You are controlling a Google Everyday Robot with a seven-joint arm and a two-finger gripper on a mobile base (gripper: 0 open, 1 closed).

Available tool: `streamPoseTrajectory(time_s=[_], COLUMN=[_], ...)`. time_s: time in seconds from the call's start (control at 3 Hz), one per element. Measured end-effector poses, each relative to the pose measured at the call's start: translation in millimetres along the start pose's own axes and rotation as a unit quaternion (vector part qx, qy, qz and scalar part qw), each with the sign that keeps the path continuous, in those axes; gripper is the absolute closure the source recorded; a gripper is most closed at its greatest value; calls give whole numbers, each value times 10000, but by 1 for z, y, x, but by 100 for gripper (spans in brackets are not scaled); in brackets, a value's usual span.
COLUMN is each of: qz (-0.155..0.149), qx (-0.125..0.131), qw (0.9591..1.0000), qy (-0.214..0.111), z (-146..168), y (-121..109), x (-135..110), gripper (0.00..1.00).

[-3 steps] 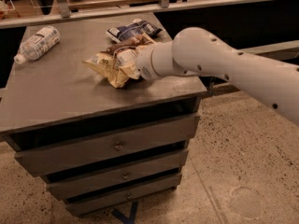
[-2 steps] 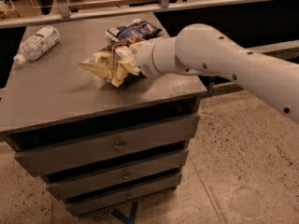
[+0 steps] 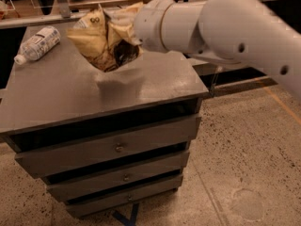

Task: Move brown chip bag near blue plastic bottle

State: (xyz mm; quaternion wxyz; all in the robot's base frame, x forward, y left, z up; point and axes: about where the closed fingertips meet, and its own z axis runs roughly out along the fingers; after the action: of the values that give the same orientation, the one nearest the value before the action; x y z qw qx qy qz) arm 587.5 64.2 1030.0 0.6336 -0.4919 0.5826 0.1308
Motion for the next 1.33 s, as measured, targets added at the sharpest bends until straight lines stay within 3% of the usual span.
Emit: streamPoseTrajectory(time_s=[0.33, 0.67, 1.0, 1.33], qz=[-619, -1344, -1696, -1828], qx=[125, 59, -151, -199], qw=[9961, 9834, 9736, 9714], qy=[-620, -1218, -1523, -1503], z=[-18, -6, 11, 32], y=[-3, 17, 37, 44], x=[-57, -114, -147, -156], gripper=[100, 100, 100, 100])
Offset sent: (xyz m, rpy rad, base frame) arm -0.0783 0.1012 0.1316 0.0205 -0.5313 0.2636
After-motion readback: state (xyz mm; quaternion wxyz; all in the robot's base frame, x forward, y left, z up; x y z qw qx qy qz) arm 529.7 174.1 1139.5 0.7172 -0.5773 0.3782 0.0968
